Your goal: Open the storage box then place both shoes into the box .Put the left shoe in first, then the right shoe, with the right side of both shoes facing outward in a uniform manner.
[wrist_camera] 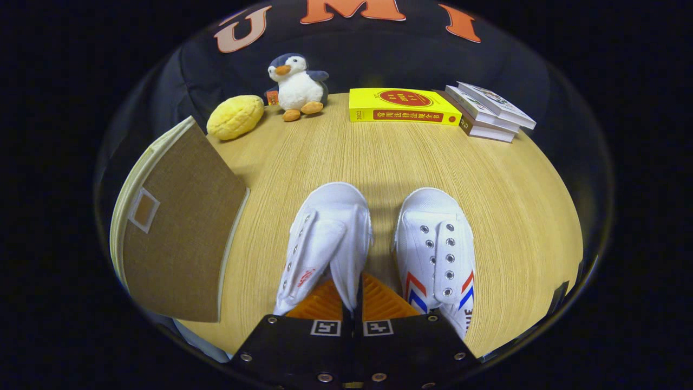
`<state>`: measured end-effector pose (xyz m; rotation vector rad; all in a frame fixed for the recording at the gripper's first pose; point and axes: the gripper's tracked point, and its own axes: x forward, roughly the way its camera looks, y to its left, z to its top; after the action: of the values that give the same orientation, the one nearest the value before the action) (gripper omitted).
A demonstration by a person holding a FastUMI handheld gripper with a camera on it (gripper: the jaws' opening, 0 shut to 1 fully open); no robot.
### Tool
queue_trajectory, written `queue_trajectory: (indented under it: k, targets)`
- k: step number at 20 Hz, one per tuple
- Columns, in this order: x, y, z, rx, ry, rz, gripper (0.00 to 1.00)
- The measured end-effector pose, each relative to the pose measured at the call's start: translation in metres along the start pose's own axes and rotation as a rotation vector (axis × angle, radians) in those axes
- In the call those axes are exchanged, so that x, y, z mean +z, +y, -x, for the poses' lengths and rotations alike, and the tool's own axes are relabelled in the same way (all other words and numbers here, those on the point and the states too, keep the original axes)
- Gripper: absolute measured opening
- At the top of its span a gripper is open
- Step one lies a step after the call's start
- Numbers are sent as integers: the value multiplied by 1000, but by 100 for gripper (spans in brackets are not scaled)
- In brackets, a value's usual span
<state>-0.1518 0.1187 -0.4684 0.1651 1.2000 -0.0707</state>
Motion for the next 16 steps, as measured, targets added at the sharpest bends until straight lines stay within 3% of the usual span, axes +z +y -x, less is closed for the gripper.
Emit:
queue_trajectory:
  k: [6, 16]
  targets:
    - [23, 23, 33, 56, -31, 36, 1]
    - [120, 88, 130, 147, -168, -28, 0]
